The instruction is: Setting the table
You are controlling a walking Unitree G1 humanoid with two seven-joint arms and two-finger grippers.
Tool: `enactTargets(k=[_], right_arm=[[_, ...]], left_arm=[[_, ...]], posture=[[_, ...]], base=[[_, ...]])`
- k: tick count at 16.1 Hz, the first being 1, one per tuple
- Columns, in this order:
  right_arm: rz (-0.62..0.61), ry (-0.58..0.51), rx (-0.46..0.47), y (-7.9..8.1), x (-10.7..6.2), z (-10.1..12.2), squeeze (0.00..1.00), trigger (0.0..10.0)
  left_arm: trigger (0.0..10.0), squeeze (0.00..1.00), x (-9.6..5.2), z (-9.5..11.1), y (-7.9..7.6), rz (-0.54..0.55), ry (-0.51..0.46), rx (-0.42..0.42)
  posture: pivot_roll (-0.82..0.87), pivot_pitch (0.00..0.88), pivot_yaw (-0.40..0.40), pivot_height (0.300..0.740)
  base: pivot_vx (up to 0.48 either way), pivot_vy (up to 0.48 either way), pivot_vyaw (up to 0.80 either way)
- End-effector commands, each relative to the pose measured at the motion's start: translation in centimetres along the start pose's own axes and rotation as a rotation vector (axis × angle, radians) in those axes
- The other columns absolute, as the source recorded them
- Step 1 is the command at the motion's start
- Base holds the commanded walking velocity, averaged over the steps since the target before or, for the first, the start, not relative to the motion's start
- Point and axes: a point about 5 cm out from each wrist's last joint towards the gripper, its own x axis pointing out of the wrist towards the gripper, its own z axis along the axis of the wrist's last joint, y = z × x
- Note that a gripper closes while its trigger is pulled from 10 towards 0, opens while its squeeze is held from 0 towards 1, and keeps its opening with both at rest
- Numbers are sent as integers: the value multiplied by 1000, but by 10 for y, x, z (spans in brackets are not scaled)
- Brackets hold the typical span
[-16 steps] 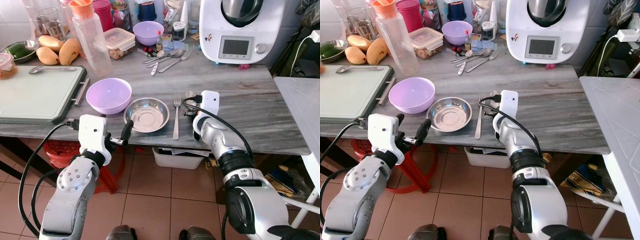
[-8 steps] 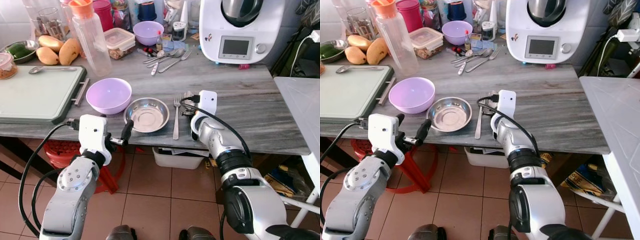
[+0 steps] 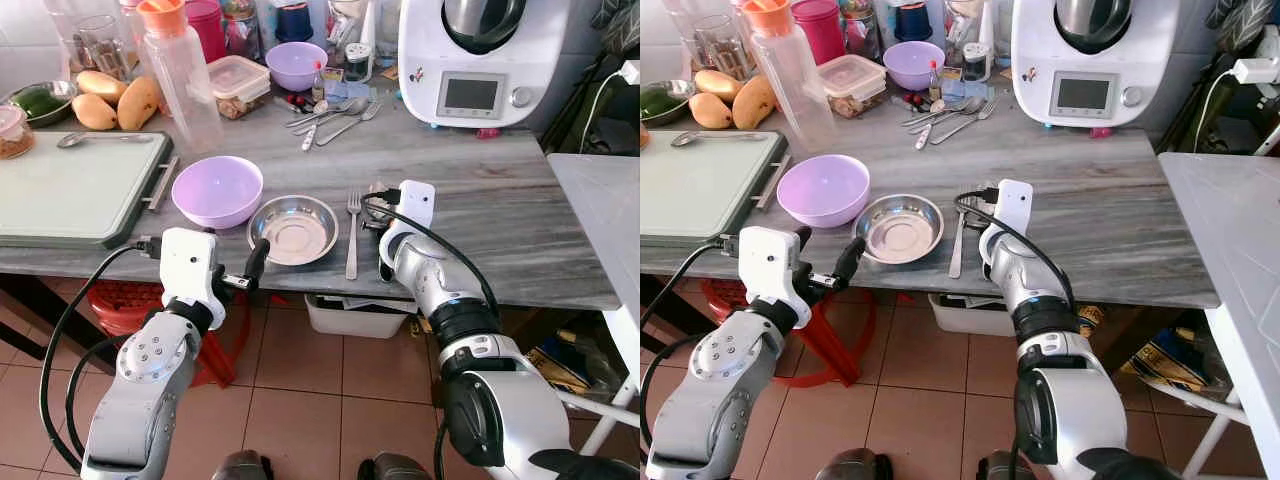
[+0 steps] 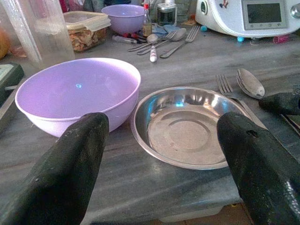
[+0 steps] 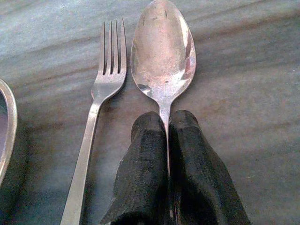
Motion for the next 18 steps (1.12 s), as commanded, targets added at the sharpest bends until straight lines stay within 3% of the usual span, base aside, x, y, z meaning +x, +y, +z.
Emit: enactTargets(k=[1,7,8,9,10,18], right_arm=[[-4,62,17,2,1,-11,0,0],[-13,64,17,1,0,-12,0,275],[-11,64,19,1,0,-13,0,4039],[-10,66,22,1,0,-13,149,8941],[-5,66,33,2,0,-13,1000,10000],[-27,45,48,-3,-2,-8,1000,10000]], left_arm=[[10000,0,1,-1,0,-3,4,1],[10000,0,2,-1,0,-3,4,3],[10000,0,2,0,0,-4,3,3],[10000,0,2,0,0,-4,2,3],[10000,0,3,0,0,-5,1,3],[10000,0,3,0,-1,-6,1,1]], posture=[[26,35,46,740],[24,33,47,740],[24,32,48,740],[24,33,48,740],[24,32,48,740],[22,31,48,740]], base=[[0,0,0],[0,0,0],[0,0,0],[0,0,0],[0,0,0],[0,0,0]])
